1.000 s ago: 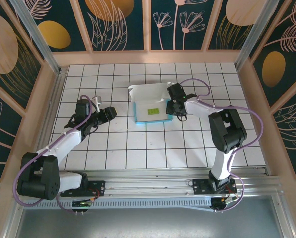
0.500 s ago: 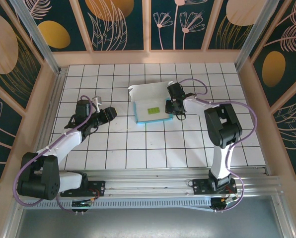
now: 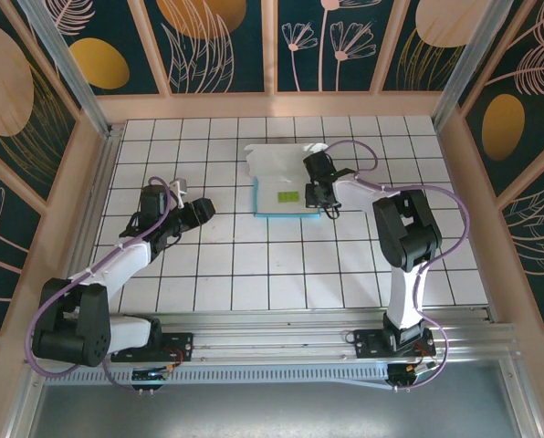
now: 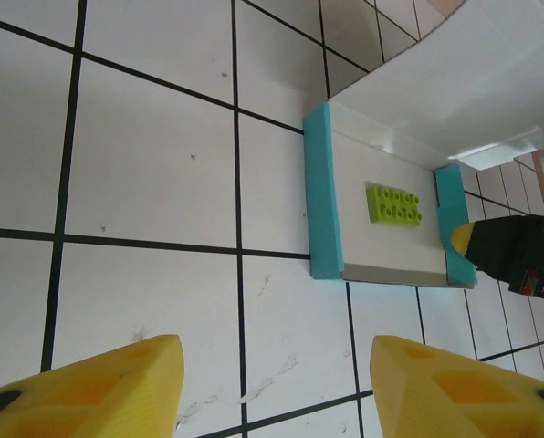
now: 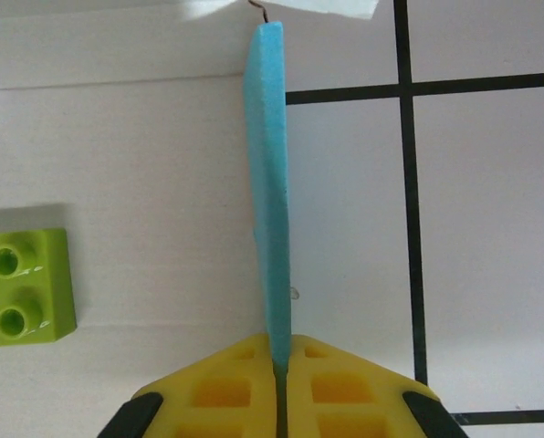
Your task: Fold the paper box
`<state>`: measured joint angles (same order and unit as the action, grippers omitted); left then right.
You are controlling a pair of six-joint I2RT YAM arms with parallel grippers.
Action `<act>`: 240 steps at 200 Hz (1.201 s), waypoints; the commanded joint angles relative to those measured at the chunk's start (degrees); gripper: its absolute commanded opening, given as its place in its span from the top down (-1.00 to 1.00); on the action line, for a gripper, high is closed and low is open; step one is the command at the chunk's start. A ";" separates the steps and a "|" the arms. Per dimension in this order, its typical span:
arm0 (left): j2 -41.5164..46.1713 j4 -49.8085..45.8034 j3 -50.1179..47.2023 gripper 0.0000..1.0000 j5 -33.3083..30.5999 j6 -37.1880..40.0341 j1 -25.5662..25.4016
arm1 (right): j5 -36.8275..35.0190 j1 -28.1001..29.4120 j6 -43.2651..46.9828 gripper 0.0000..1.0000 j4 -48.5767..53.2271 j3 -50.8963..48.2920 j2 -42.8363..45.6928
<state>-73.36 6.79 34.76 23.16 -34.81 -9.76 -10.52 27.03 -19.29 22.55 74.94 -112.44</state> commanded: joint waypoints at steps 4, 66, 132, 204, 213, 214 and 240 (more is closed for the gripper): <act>-0.25 1.65 -0.90 -0.13 0.40 -0.28 -0.08 | -4.71 0.34 1.95 1.00 2.21 0.29 -0.79; -0.17 0.68 -0.53 -0.14 -0.15 0.44 -0.19 | -7.31 0.29 3.05 0.32 1.44 -1.87 -4.11; -0.10 0.59 -0.31 -0.15 0.03 0.05 -0.22 | -10.11 0.04 3.44 0.98 1.99 -0.96 -6.12; -0.12 0.60 -0.13 -0.16 0.31 -0.17 -0.43 | -6.37 -0.51 4.41 0.54 0.41 2.38 -5.21; -0.05 0.53 -0.09 -0.16 0.21 -0.17 -0.44 | -6.63 -0.74 4.50 0.65 0.26 2.98 -6.12; 0.01 0.52 -0.11 -0.16 0.22 -0.17 -0.44 | -6.66 -0.70 4.51 0.67 0.24 3.00 -6.21; 0.40 0.16 -0.33 -0.16 0.05 -0.04 -0.44 | -7.37 -0.86 5.19 0.88 -0.83 2.93 -8.54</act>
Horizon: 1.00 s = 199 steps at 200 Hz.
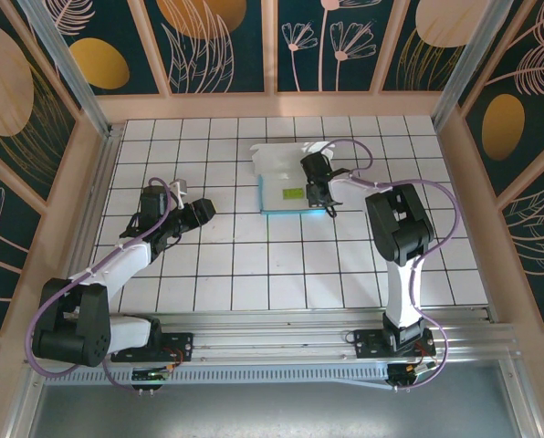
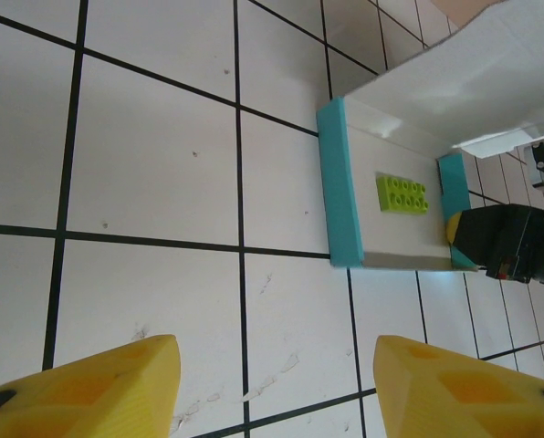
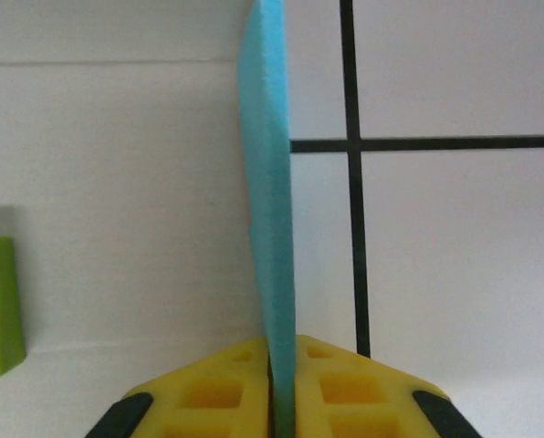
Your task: Fold the paper box
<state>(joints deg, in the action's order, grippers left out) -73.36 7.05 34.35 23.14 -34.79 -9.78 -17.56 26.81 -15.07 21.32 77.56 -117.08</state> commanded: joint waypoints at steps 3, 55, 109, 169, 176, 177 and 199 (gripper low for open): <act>0.41 -0.11 -0.05 -0.16 0.00 -0.07 -0.41 | -0.36 -0.62 1.00 0.89 0.33 0.15 -4.05; 0.50 -0.11 0.05 -0.17 -0.02 0.07 -0.41 | 1.00 -0.91 0.77 0.55 -1.28 -2.72 0.09; -0.09 0.07 0.20 -0.18 0.07 -0.12 -0.41 | 7.50 -1.94 -1.25 0.24 -2.72 -2.77 7.13; -0.39 0.51 0.38 -0.18 0.16 -0.58 -0.50 | 6.26 -2.75 -2.13 0.25 -3.30 1.17 3.93; -0.39 0.51 0.37 -0.18 0.16 -0.55 -0.50 | 5.44 -2.79 -1.98 0.26 -3.30 1.70 3.12; -0.38 0.47 0.37 -0.18 0.16 -0.55 -0.50 | 5.31 -2.80 -1.98 0.26 -3.30 1.80 3.01; -0.37 0.21 0.42 -0.18 0.07 -0.47 -0.50 | 3.04 -2.81 -1.10 0.29 -3.04 3.44 0.34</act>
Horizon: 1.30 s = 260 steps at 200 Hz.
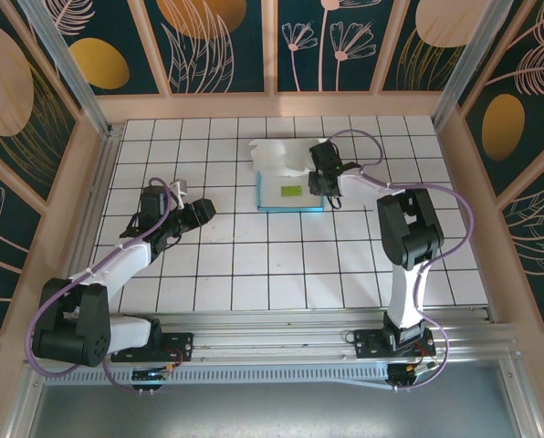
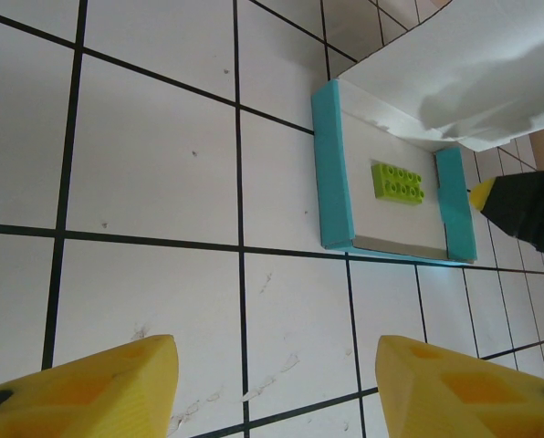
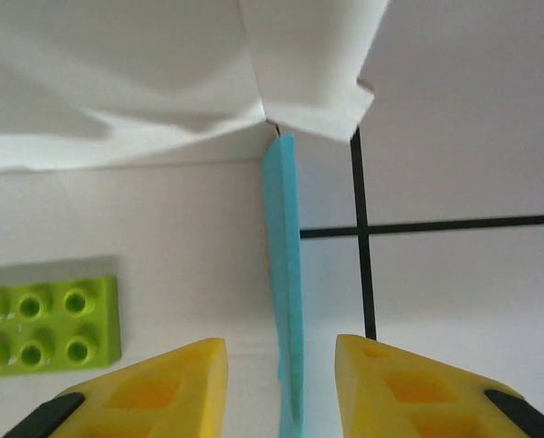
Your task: Fold the paper box
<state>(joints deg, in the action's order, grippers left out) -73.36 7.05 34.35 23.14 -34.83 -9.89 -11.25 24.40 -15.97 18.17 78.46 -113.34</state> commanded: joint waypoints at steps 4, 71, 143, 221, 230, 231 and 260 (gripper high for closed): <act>-0.32 0.16 0.39 -0.18 0.07 -0.43 -0.39 | -3.49 -0.38 0.03 0.30 0.11 2.68 -3.78; -0.25 0.40 0.25 -0.19 0.07 -0.58 -0.46 | -6.40 -0.10 1.85 0.91 0.29 1.76 -6.80; 0.20 0.16 0.09 -0.19 0.07 -0.59 -0.48 | -1.05 0.25 -1.79 0.83 -6.22 -6.75 -7.56; -1.13 -0.93 2.55 -0.20 -0.18 0.24 -0.65 | 0.96 -0.12 -2.17 0.32 -2.90 -5.95 7.40; -1.51 -1.48 3.26 -0.19 -0.57 0.69 -0.94 | 1.32 -0.14 -2.47 0.30 -2.84 -6.99 9.63; -1.51 -1.58 3.40 -0.19 -0.65 0.79 -0.97 | 1.36 -0.14 -2.52 0.30 -2.86 -7.17 9.89; -4.80 -6.93 10.65 -0.20 -8.37 4.94 -6.27 | 3.88 -1.35 -4.64 0.18 -5.79 -13.87 19.91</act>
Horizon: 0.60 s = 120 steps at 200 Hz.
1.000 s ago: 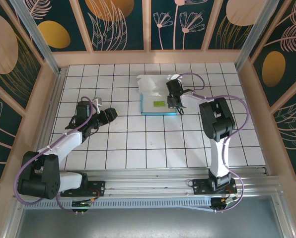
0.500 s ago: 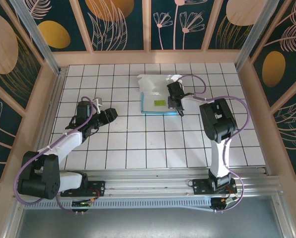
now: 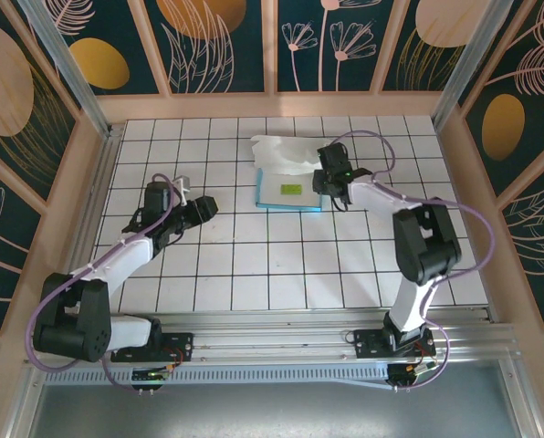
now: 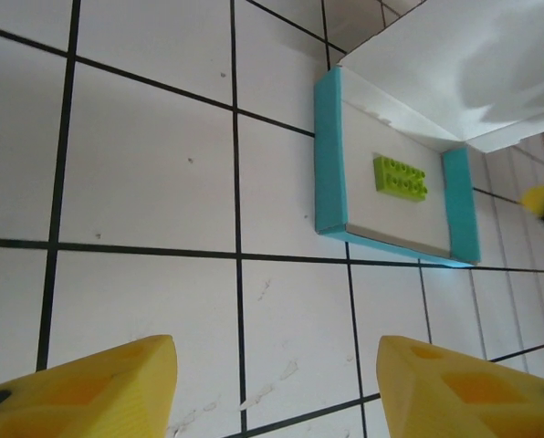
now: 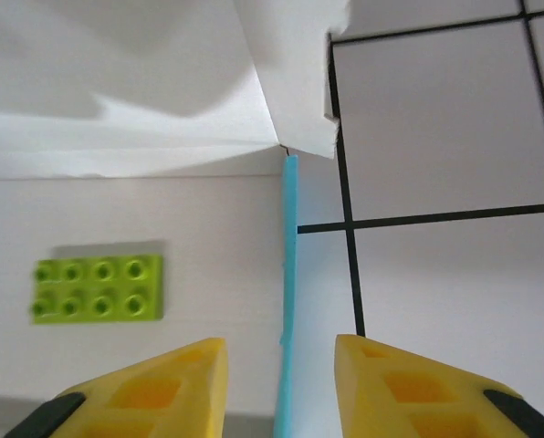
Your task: Fold the paper box
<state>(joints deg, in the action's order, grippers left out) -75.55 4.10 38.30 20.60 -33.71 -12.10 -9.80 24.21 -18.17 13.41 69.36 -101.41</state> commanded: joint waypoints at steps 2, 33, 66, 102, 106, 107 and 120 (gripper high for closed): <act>-2.92 -4.16 7.16 -0.19 -6.36 3.94 -4.56 | 2.82 -1.46 -2.65 0.16 -1.28 -5.54 8.81; -14.64 -8.84 20.34 -0.18 -11.37 6.24 -11.05 | 14.98 -9.55 -5.75 -0.01 -5.13 -12.87 16.60; -30.11 -16.24 35.25 -0.13 -17.39 9.11 -15.32 | 20.68 -14.38 -5.75 -0.14 -3.64 -13.48 19.06; -42.06 -22.40 47.95 -0.07 -26.21 11.21 -17.60 | 22.76 -15.36 -5.39 -0.26 -2.32 -12.98 20.32; -43.27 -23.16 49.17 -0.06 -27.33 11.33 -17.74 | 22.81 -15.46 -5.34 -0.26 -2.31 -13.07 20.45; -43.58 -23.30 49.46 -0.06 -27.61 11.32 -17.76 | 22.85 -15.48 -5.32 -0.26 -2.32 -13.14 20.41; -46.58 -24.60 52.46 -0.02 -30.88 11.49 -17.96 | 23.07 -15.80 -4.99 -0.28 -2.34 -13.45 20.70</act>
<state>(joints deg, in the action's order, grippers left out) -116.86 -13.85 84.36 -0.82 -24.38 -29.41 10.55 9.30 -23.24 10.55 56.47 -83.00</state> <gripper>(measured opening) 0.525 0.632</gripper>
